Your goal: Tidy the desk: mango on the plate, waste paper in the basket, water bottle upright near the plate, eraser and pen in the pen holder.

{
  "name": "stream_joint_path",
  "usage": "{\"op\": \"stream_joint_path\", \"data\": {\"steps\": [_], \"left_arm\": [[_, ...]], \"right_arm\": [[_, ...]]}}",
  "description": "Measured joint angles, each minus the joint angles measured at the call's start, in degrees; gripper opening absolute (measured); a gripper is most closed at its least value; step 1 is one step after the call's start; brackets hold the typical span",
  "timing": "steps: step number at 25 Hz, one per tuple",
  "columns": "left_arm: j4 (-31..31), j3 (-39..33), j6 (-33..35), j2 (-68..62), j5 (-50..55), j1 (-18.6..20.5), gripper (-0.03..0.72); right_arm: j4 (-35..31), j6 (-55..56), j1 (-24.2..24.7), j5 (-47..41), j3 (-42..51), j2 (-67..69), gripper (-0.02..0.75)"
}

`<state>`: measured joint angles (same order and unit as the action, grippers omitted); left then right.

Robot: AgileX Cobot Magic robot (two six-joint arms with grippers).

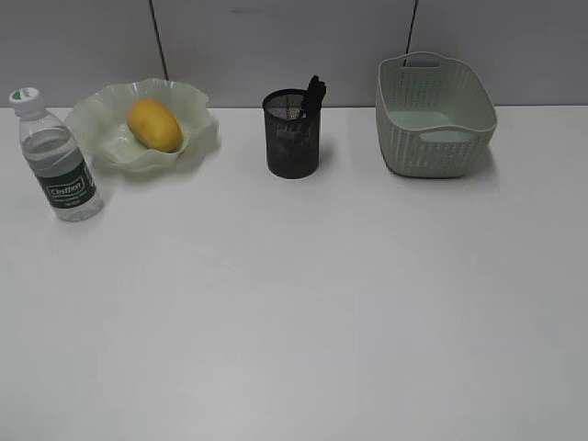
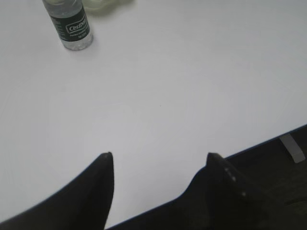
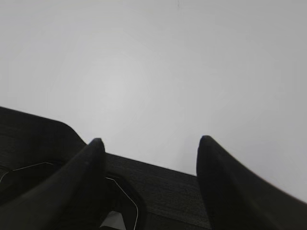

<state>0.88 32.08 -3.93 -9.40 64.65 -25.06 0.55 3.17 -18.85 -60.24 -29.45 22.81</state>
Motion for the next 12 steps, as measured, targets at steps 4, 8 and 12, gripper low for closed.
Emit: {"op": "stream_joint_path", "data": {"steps": [4, 8, 12], "left_arm": [[0.00, 0.00, 0.00, 0.00, -0.26, 0.00, 0.439], [-0.01, 0.00, -0.06, 0.00, -0.65, 0.00, 0.437], [-0.12, 0.00, -0.07, 0.23, -1.26, 2.44, 0.435]], "right_arm": [[-0.09, 0.00, 0.00, 0.56, 0.00, -0.06, 0.479], [-0.09, 0.00, 0.00, 0.70, 0.00, -0.06, 0.479], [-0.11, -0.04, 0.00, 0.70, 0.00, -1.22, 0.477]]}}
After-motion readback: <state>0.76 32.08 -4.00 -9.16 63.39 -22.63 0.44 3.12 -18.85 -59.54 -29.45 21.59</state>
